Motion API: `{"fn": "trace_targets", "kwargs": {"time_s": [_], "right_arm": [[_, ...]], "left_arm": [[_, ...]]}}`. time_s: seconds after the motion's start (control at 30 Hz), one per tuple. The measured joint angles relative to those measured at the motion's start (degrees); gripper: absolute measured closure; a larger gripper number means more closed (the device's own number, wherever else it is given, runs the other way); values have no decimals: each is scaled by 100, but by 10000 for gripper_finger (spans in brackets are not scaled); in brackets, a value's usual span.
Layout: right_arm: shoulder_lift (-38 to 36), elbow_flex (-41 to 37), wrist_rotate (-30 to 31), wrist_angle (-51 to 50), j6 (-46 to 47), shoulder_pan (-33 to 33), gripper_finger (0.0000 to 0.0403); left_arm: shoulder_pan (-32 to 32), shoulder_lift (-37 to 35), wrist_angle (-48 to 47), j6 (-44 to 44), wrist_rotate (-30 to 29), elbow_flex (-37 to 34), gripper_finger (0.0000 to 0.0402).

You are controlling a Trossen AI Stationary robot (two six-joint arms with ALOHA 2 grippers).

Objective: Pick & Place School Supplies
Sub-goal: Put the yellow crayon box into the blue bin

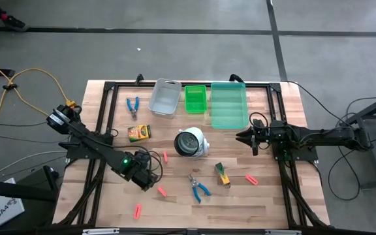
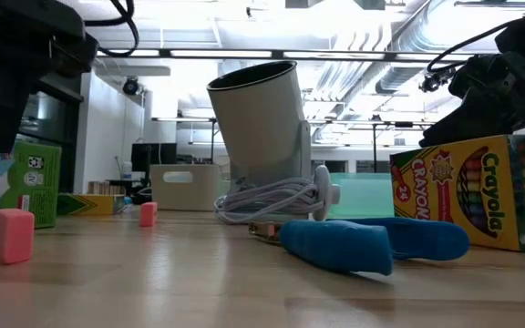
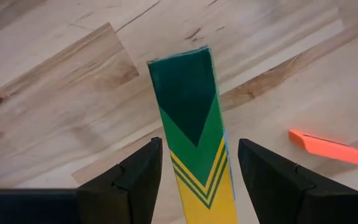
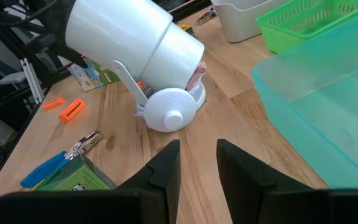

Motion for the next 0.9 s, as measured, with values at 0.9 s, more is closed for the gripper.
{"fn": "trace_targets", "kwargs": {"time_s": [0.9], "right_arm": [[0,0,0,-2,0,0,310]], "left_arm": [[32,94,130,-208,75,2,298]]}}
